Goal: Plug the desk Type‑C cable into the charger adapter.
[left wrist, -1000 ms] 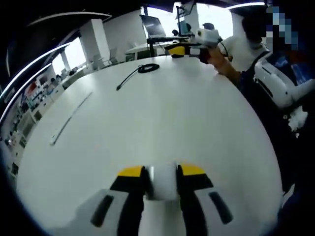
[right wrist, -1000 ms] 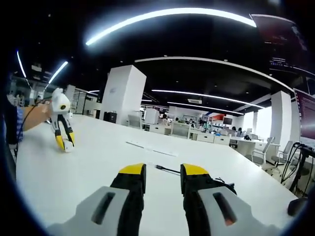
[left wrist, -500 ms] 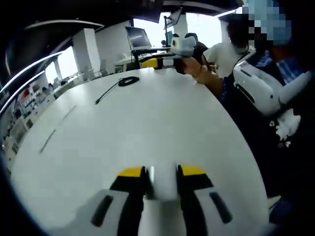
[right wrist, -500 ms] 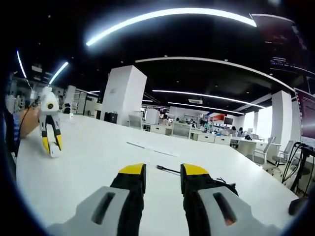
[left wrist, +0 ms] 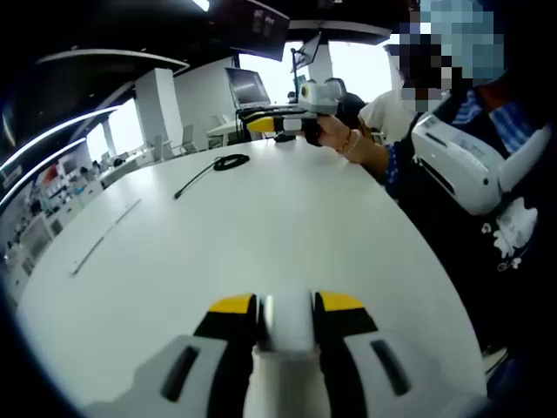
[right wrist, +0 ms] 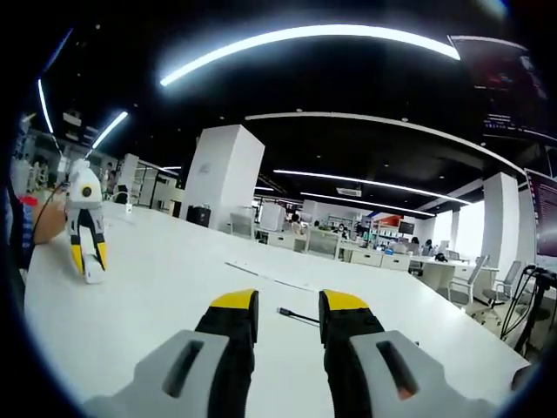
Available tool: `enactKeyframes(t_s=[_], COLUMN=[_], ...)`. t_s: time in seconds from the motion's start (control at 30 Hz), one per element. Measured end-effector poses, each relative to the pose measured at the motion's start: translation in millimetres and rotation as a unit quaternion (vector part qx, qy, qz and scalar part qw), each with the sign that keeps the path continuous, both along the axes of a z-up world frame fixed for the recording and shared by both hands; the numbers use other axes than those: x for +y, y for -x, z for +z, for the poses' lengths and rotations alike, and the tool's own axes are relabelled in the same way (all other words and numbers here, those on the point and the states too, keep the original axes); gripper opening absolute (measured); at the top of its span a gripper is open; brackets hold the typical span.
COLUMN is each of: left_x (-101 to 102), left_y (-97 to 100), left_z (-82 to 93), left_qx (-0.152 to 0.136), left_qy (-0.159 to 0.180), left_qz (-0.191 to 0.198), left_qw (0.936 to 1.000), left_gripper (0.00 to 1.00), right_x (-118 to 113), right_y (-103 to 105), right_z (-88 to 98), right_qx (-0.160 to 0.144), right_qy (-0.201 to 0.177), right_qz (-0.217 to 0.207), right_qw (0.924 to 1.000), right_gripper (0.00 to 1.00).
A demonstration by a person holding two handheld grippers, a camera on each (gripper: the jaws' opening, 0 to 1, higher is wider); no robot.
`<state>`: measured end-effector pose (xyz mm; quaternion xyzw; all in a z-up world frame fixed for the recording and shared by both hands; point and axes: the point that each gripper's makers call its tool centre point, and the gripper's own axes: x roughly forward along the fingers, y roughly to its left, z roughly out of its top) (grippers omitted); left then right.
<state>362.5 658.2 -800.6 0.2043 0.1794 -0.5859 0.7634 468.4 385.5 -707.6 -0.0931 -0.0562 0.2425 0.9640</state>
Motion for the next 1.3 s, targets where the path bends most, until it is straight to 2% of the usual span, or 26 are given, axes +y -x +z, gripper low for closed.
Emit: enactKeyframes(t_s=[0.13,0.3,0.63,0.9,1.07,1.3], left_x=[-0.3,0.4,0.3,0.1,-0.3,-0.1], left_y=[-0.5,-0.3,-0.7,-1.2,-1.1,-1.3], left_z=[0.7,0.9,0.9,0.9,0.6,0.0], left_qx=[-0.007,-0.011,-0.015,-0.016,-0.016,-0.014], left_qy=[0.003,0.009,0.011,0.009,0.009,0.008], left_qz=[-0.001,-0.003,-0.002,-0.003,-0.003,-0.003], left_qw=[1.0,0.9999,0.9998,0.9998,0.9998,0.9999], left_gripper=[0.26,0.26,0.26,0.26,0.26,0.27], right_x=[5.5,28.9,47.8,56.9,59.2,54.3], right_y=[-4.9,-17.7,-59.7,-89.9,-110.9,-132.6], right_z=[17.8,45.6,67.0,57.9,39.8,27.0], right_qx=[-0.011,-0.022,-0.025,0.004,0.04,0.081], right_qy=[0.021,0.052,0.091,0.127,0.15,0.174], right_qz=[-0.004,0.028,0.038,0.049,0.06,0.075], right_qw=[0.9997,0.998,0.9948,0.9907,0.9861,0.9786], right_gripper=[0.28,0.28,0.28,0.27,0.27,0.26])
